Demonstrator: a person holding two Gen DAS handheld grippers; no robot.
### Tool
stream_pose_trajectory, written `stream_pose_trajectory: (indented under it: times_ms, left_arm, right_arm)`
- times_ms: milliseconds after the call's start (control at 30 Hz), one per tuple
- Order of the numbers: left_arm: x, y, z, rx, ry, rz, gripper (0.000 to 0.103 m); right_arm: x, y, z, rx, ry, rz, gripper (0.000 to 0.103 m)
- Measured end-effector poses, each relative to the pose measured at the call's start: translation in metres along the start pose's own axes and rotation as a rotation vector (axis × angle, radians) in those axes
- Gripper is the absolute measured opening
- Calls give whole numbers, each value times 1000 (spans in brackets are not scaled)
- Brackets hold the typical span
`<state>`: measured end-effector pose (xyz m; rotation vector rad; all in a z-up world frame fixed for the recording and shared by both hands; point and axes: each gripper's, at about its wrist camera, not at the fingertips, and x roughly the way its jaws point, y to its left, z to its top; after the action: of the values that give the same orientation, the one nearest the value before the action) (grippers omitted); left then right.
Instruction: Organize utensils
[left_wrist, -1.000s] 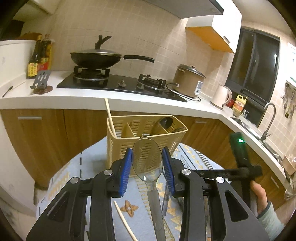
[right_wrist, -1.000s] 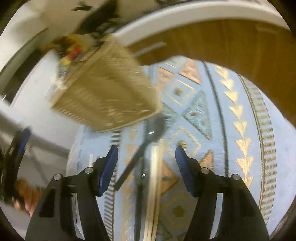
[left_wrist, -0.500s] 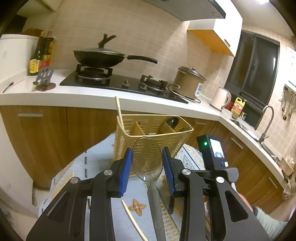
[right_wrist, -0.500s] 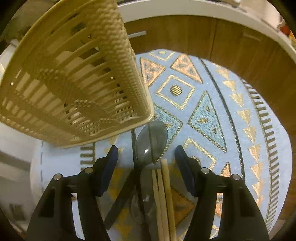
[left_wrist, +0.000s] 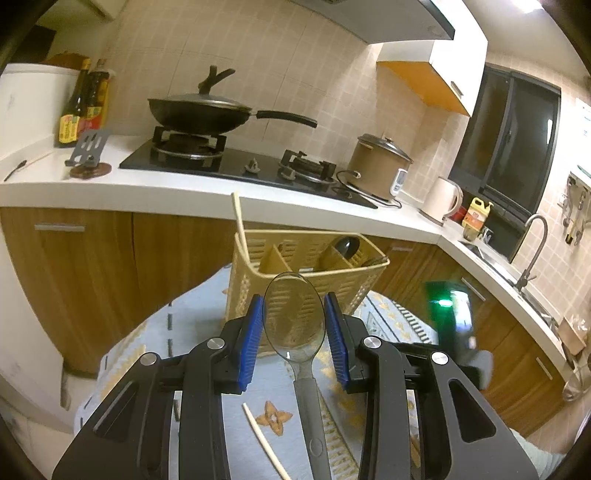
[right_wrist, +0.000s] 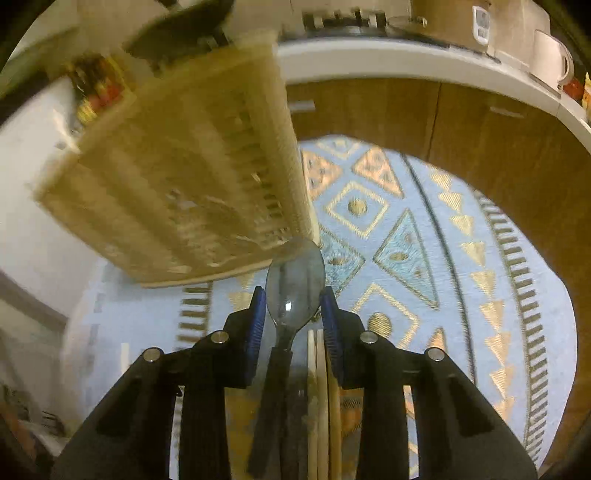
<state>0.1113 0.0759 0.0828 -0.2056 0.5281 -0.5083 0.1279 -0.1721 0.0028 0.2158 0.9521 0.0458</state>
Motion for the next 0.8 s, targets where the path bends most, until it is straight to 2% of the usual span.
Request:
stream_pose_trajectory:
  times_ms: [133, 200, 233, 267, 400, 500, 633, 733, 767, 800]
  left_arm:
    - [-4, -8, 11, 4, -36, 18, 31]
    - [-9, -14, 21, 10, -69, 26, 31]
    - [-11, -16, 26, 13, -84, 31, 31]
    - [-13, -18, 30, 14, -95, 34, 31]
    - [-21, -25, 54, 24, -155, 49, 31]
    - [-25, -27, 67, 23, -181, 63, 31]
    - [-27, -22, 65, 24, -184, 70, 32]
    - [-21, -15, 57, -2, -156, 60, 32]
    - [-19, -14, 56, -7, -148, 58, 32]
    - [-17, -13, 54, -9, -139, 55, 32]
  right_arm:
    - [-53, -8, -10, -30, -130, 138, 28]
    - [-79, -4, -3, -41, -217, 261, 27]
    - [-87, -3, 1, -48, -248, 293, 23]
    - [-96, -1, 10, -63, -282, 324, 10]
    - [-134, 17, 34, -120, -400, 391, 10]
    - [-137, 30, 49, -154, -380, 378, 10]
    - [-106, 8, 41, -117, -253, 362, 18]
    - [-83, -6, 23, -109, -151, 299, 25]
    - [-77, -9, 20, -109, -123, 289, 32]
    - [-72, -13, 16, -104, -91, 289, 47]
